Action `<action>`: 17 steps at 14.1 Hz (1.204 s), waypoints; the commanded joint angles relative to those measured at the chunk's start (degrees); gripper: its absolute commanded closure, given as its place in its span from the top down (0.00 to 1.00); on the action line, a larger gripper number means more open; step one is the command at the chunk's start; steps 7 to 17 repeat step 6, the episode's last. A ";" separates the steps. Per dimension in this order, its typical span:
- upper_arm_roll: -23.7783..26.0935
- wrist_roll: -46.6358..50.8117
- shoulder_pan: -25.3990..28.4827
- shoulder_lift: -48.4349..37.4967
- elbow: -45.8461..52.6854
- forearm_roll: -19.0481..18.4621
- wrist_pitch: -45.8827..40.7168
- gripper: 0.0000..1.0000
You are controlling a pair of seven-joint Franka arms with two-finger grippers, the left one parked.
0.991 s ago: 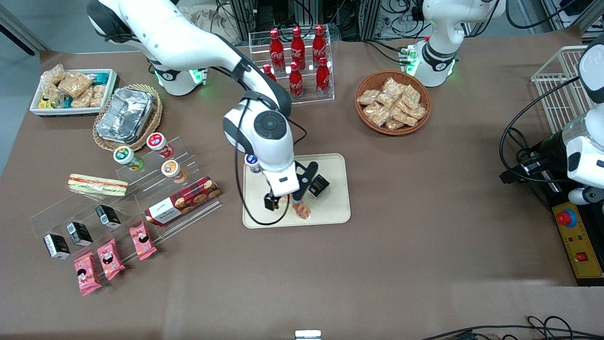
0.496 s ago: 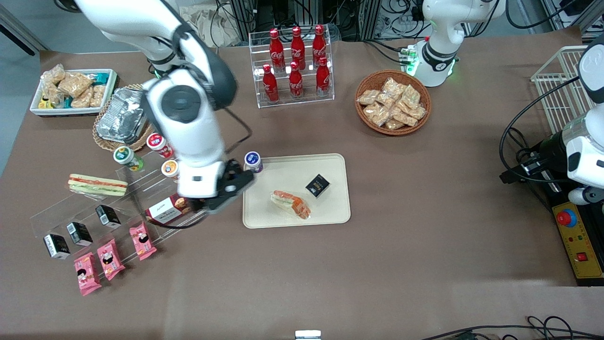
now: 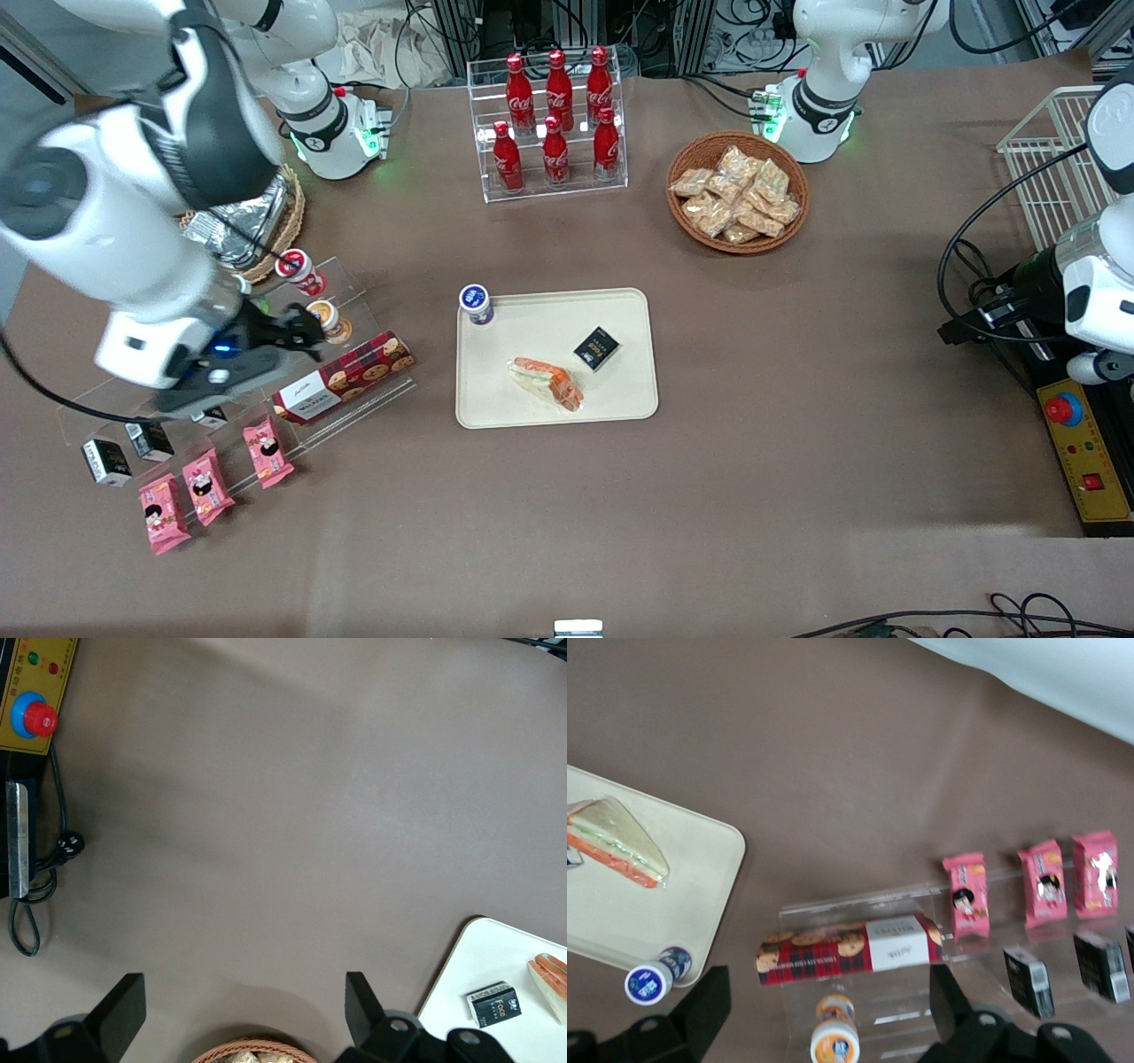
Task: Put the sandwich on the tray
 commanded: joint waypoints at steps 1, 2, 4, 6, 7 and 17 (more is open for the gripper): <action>-4.84 0.43 0.24 -3.27 0.14 2.43 -4.01 1.00; -6.43 0.51 0.15 -3.46 0.84 2.43 -5.59 1.00; -9.68 0.60 0.15 -3.46 2.16 2.34 -7.70 1.00; -12.32 0.43 0.15 -3.55 2.17 2.43 -7.97 1.00; -12.32 0.43 0.15 -3.55 2.17 2.43 -7.97 1.00; -12.32 0.43 0.15 -3.55 2.17 2.43 -7.97 1.00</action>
